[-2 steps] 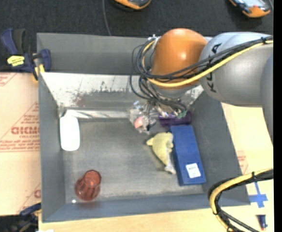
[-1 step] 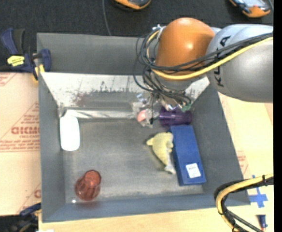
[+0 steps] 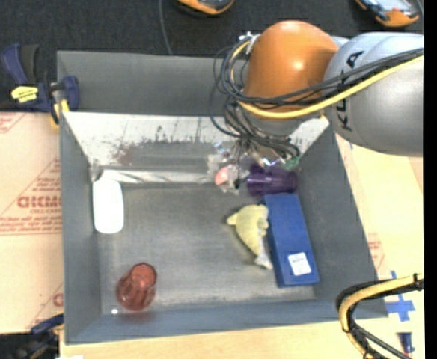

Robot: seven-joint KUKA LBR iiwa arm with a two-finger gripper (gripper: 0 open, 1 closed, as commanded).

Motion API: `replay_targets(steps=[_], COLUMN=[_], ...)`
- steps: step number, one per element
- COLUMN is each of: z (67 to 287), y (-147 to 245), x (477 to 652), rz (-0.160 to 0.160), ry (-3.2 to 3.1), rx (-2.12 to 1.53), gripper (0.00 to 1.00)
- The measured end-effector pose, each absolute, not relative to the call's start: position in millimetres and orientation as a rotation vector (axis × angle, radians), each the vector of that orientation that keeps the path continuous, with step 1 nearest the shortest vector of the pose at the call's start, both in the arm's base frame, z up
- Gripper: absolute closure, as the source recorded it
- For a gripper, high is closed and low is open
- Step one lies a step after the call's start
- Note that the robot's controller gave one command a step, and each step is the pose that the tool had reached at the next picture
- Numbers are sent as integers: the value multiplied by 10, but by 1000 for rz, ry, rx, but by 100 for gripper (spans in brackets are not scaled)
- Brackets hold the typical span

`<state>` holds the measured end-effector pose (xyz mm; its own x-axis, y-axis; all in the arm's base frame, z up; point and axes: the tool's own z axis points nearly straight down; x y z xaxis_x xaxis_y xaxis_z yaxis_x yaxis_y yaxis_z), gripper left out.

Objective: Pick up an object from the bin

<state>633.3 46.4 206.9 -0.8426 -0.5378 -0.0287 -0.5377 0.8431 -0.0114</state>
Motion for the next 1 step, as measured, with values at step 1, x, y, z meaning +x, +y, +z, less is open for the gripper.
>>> replay_targets(steps=[1], z=[2307], y=[460], x=[6332], rz=[-4], ry=[2989], rx=[-867], gripper=[100])
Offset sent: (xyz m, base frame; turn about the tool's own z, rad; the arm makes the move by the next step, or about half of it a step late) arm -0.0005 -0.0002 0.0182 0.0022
